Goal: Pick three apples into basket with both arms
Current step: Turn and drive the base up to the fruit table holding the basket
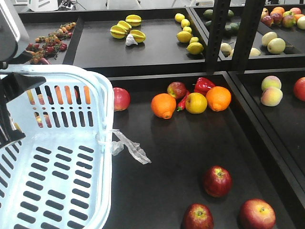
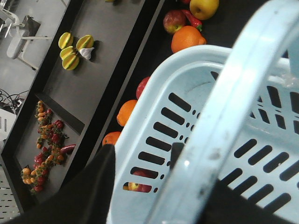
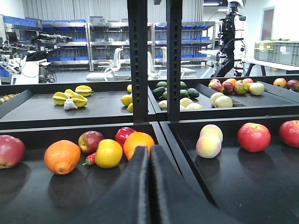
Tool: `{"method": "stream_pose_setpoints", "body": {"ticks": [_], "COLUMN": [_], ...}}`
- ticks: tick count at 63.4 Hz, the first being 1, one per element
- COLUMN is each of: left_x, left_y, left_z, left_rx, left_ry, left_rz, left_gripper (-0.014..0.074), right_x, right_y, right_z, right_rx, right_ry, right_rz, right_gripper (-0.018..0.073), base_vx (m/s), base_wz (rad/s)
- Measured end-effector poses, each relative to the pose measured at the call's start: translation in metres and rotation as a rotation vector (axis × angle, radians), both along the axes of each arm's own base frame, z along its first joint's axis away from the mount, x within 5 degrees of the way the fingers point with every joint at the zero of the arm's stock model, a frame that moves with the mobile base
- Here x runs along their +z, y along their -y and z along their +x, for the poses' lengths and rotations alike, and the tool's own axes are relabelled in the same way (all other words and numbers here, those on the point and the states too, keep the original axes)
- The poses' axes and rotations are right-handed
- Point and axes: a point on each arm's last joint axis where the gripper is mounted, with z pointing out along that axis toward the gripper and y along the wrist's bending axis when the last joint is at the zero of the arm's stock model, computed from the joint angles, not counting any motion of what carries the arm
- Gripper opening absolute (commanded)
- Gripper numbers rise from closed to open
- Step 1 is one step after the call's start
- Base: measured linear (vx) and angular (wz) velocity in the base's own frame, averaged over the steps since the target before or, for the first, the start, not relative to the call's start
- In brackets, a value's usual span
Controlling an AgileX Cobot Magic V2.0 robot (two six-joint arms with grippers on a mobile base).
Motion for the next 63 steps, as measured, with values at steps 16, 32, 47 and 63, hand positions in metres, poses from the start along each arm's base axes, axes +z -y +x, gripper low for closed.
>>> {"method": "stream_pose_setpoints", "body": {"ticks": [16, 32, 47, 63], "left_x": [0.0001, 0.0001, 0.0001, 0.0001], "left_y": [-0.0002, -0.0002, -0.0002, -0.0002], "left_z": [-0.0002, -0.0002, -0.0002, -0.0002], "left_rx": [0.0, 0.0, 0.0, 0.0], "left_ry": [0.0, 0.0, 0.0, 0.0], "left_rz": [0.0, 0.0, 0.0, 0.0], "left_gripper": [-0.0006, -0.0006, -0.0006, -0.0006], "right_x": [0.0, 0.0, 0.0, 0.0001], "right_y": [0.0, 0.0, 0.0, 0.0], "right_z": [0.0, 0.0, 0.0, 0.0], "right_rx": [0.0, 0.0, 0.0, 0.0], "right_ry": [0.0, 0.0, 0.0, 0.001], "right_rz": [0.0, 0.0, 0.0, 0.0], "right_gripper": [-0.0009, -0.0009, -0.0009, -0.0009], "base_vx": [-0.01, 0.0, 0.02, 0.03], "base_wz": [0.03, 0.05, 0.08, 0.12]}}
